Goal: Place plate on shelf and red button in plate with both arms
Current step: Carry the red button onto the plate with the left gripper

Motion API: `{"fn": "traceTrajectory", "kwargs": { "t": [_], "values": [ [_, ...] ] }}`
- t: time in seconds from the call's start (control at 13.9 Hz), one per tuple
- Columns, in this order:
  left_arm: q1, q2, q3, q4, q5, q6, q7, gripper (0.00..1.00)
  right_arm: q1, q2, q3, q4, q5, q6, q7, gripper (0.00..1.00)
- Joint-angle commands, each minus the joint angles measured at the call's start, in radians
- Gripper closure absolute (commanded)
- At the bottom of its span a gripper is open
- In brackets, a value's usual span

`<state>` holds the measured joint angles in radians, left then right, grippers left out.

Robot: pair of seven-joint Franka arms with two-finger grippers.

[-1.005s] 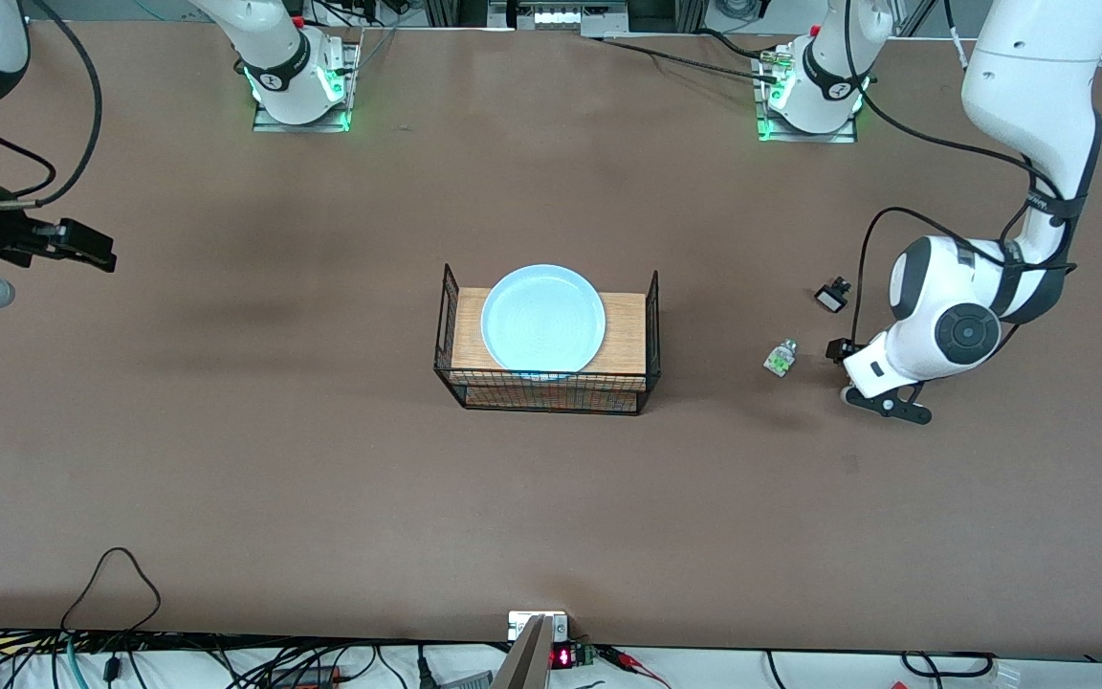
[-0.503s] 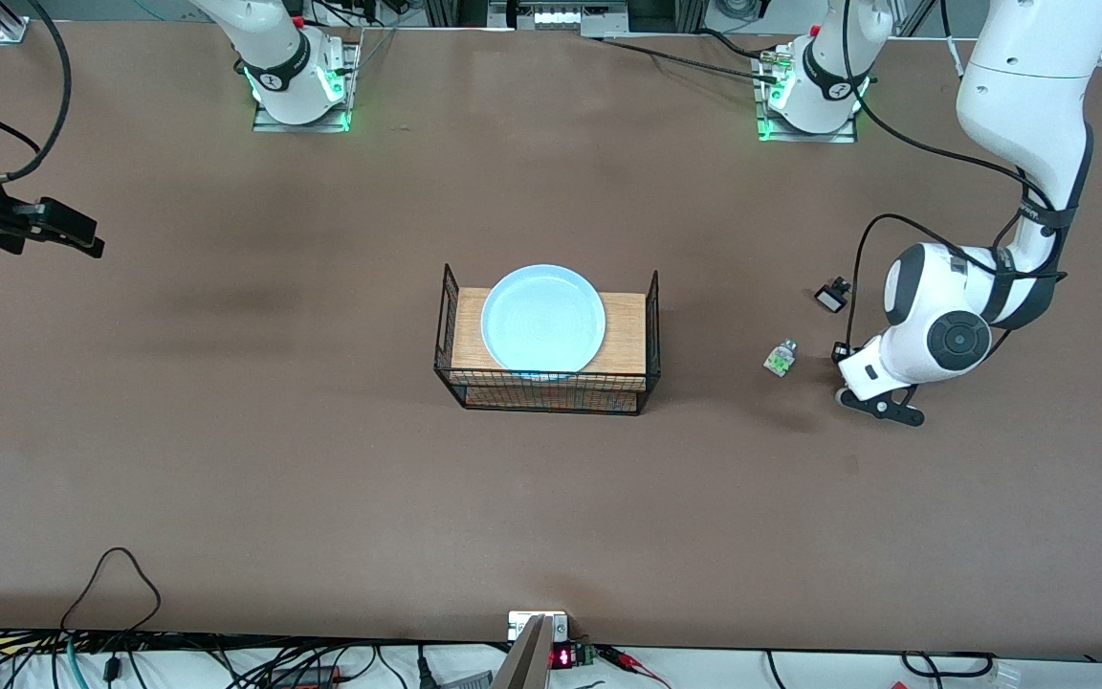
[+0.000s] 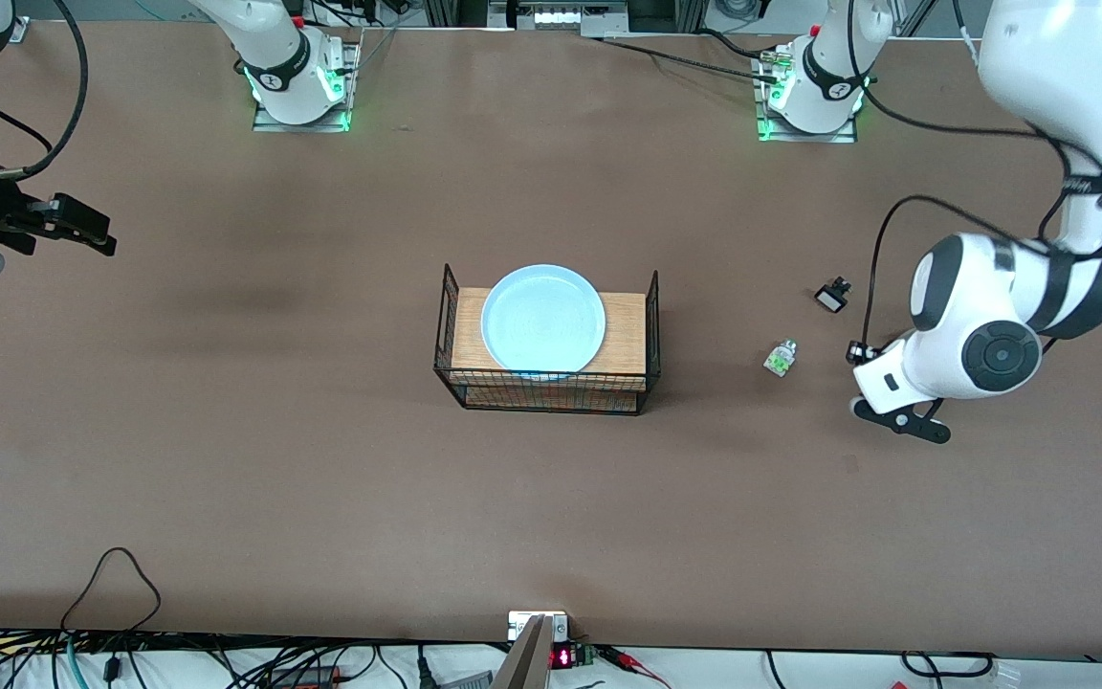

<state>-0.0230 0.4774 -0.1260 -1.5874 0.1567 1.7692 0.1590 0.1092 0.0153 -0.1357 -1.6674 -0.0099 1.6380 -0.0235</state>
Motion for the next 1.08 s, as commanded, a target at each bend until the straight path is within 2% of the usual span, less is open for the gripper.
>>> {"fn": "traceTrajectory", "kwargs": {
  "t": [0.0,0.29,0.36,0.57,0.72,0.86,1.01],
  "values": [
    [-0.014,0.007,-0.111,0.173,-0.014,-0.180,-0.053,0.90,0.001,-0.011,0.001,-0.002,0.004,0.000,-0.004,0.00],
    [-0.031,0.007,-0.165,0.273,-0.391,-0.211,-0.131,0.91,0.001,-0.011,0.001,-0.002,0.004,0.000,-0.004,0.00],
    [-0.061,0.013,-0.194,0.299,-0.423,-0.200,-0.139,0.91,0.003,-0.011,0.001,-0.002,0.004,0.000,-0.006,0.00],
    [-0.223,0.059,-0.190,0.385,-0.424,-0.095,-0.385,0.91,0.006,-0.003,0.001,-0.002,0.004,0.000,-0.006,0.00],
    [-0.311,0.096,-0.181,0.392,-0.404,-0.007,-0.513,0.91,0.017,0.003,0.002,-0.002,0.005,0.000,-0.006,0.00],
    [-0.377,0.151,-0.181,0.391,-0.301,0.047,-0.544,0.91,0.026,0.015,0.001,-0.002,0.004,0.000,-0.006,0.00],
    [-0.405,0.194,-0.181,0.391,-0.249,0.087,-0.575,0.91,0.026,0.015,0.001,-0.002,0.004,0.000,-0.013,0.00]
  ]
}}
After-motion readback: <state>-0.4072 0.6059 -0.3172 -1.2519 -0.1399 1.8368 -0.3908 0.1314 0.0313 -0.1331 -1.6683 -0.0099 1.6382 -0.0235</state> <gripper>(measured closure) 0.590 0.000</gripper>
